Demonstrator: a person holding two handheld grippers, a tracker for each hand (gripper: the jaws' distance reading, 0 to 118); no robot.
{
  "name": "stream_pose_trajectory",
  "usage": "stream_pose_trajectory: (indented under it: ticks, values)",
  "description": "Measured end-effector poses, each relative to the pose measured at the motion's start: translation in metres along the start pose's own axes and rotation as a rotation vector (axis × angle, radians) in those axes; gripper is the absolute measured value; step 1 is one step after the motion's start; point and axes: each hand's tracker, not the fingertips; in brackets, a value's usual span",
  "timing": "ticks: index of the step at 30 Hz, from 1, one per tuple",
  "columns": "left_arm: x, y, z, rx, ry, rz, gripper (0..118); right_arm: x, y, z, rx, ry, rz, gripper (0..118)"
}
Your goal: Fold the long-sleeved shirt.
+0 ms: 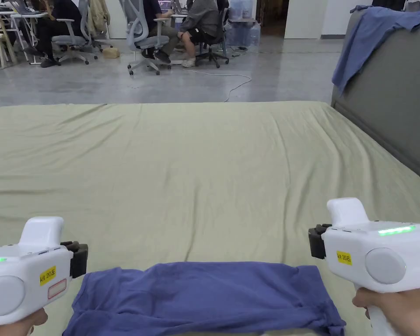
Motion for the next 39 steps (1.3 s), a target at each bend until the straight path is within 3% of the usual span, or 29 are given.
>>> stream_pose_trajectory:
  ticks: [1, 3, 4, 6, 7, 14, 18, 20, 24, 26, 27, 28, 29, 30, 31, 32, 34, 39]
  values:
    - [-0.004, 0.003, 0.001, 0.002, -0.066, 0.012, 0, -0.004, 0.003, 0.001, -0.004, 0.018, 0.019, 0]
    - [-0.022, 0.004, -0.008, -0.005, -0.139, 0.162, 0, -0.008, 0.001, 0.001, -0.005, 0.022, 0.01, 0]
    - [-0.035, 0.001, -0.014, -0.02, -0.191, 0.26, 28, -0.009, -0.001, 0.0, -0.005, 0.038, 0.006, 0]
    - [-0.062, -0.008, -0.028, -0.075, -0.263, 0.446, 110, -0.01, -0.006, 0.002, -0.025, 0.063, 0.003, 0]
    - [-0.076, -0.016, -0.039, -0.116, -0.305, 0.535, 117, -0.01, -0.01, 0.0, -0.042, 0.081, 0.007, 0]
    - [-0.141, -0.09, -0.116, -0.312, -0.584, 0.79, 116, -0.005, -0.034, -0.014, -0.137, 0.127, -0.047, 0]
    - [-0.134, -0.119, -0.143, -0.396, -0.648, 0.893, 115, -0.005, -0.04, -0.023, -0.163, 0.113, -0.045, 0]
    - [-0.117, -0.121, -0.15, -0.306, -0.823, 0.936, 115, -0.002, -0.044, -0.028, -0.175, 0.118, -0.058, 0]
    - [-0.108, -0.12, -0.207, -0.305, -0.856, 0.833, 115, -0.002, -0.05, -0.036, -0.208, 0.116, -0.061, 0]
    - [-0.083, -0.121, -0.201, -0.273, -0.847, 0.845, 115, -0.003, -0.051, -0.037, -0.217, 0.114, -0.058, 0]
    - [-0.081, -0.121, -0.201, -0.265, -0.839, 0.851, 106, -0.002, -0.051, -0.037, -0.22, 0.116, -0.056, 0]
    - [-0.082, -0.121, -0.198, -0.252, -0.812, 0.839, 38, -0.001, -0.052, -0.037, -0.221, 0.118, -0.054, 0]
    - [-0.082, -0.121, -0.197, -0.254, -0.748, 0.791, 17, -0.002, -0.051, -0.037, -0.222, 0.118, -0.053, 0]
    - [-0.077, -0.118, -0.197, -0.345, -0.612, 0.724, 17, -0.003, -0.051, -0.037, -0.222, 0.117, -0.053, 0]
    - [-0.081, -0.122, -0.195, -0.368, -0.582, 0.727, 17, -0.002, -0.051, -0.037, -0.221, 0.119, -0.052, 0]
    - [-0.078, -0.117, -0.188, -0.307, -0.682, 0.756, 17, -0.002, -0.051, -0.037, -0.221, 0.12, -0.051, 0]
    - [-0.079, -0.101, -0.178, -0.285, -0.622, 0.646, 17, -0.002, -0.05, -0.036, -0.219, 0.122, -0.052, 0]
    - [-0.116, -0.078, -0.134, -0.223, -0.588, 0.64, 17, -0.002, -0.049, -0.034, -0.215, 0.127, -0.047, 0]
